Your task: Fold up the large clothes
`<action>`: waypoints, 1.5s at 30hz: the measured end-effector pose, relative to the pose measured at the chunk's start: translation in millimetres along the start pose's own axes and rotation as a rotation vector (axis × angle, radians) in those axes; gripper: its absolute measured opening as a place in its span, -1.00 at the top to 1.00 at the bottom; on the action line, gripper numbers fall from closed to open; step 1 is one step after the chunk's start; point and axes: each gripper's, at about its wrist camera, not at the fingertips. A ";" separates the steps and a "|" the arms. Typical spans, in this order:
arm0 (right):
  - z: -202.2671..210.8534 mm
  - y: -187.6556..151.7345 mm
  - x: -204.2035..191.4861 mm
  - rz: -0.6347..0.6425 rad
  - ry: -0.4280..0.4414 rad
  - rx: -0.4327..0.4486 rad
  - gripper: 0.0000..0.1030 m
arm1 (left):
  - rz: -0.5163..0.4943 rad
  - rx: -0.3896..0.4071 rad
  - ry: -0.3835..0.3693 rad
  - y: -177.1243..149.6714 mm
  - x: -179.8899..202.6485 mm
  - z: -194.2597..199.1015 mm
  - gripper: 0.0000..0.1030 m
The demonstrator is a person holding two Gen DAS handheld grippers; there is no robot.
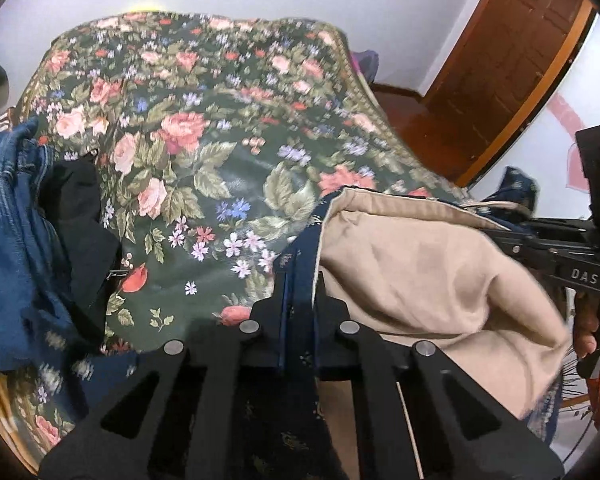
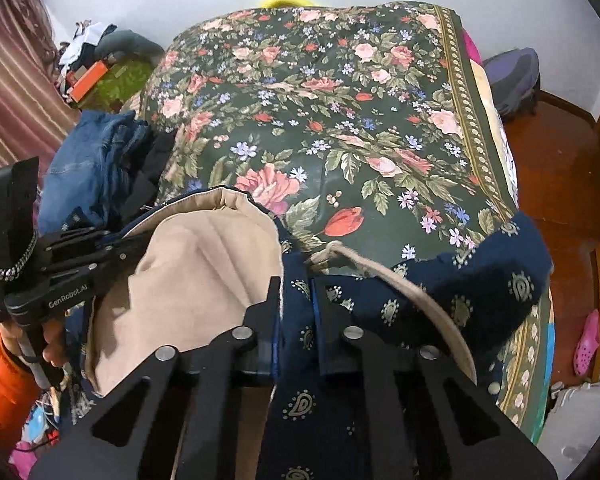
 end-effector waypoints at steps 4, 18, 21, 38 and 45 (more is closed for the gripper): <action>34.2 -7.6 -9.6 0.016 0.019 0.076 0.82 | -0.021 0.060 -0.005 1.7 14.7 36.1 0.86; 115.9 -93.7 -30.1 0.048 0.042 0.184 0.83 | -0.110 0.152 -0.044 -54.3 86.9 138.1 0.86; 114.7 -115.4 -25.0 0.043 0.027 0.172 0.83 | -0.116 0.112 -0.064 -76.3 95.6 135.6 0.86; 135.3 -153.4 -30.2 0.077 -0.040 0.141 0.32 | -0.127 0.068 -0.018 -121.3 100.3 156.3 -0.05; 149.2 -111.8 -47.1 0.070 0.039 0.255 0.13 | -0.094 0.185 0.068 -73.4 77.0 173.1 -0.16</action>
Point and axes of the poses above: each gripper's, at about its wrist camera, not at the fingertips, and z roughly against the way its jaws point, x to its right, y to its top, and after that the axes turned 14 degrees about -z, right-handed
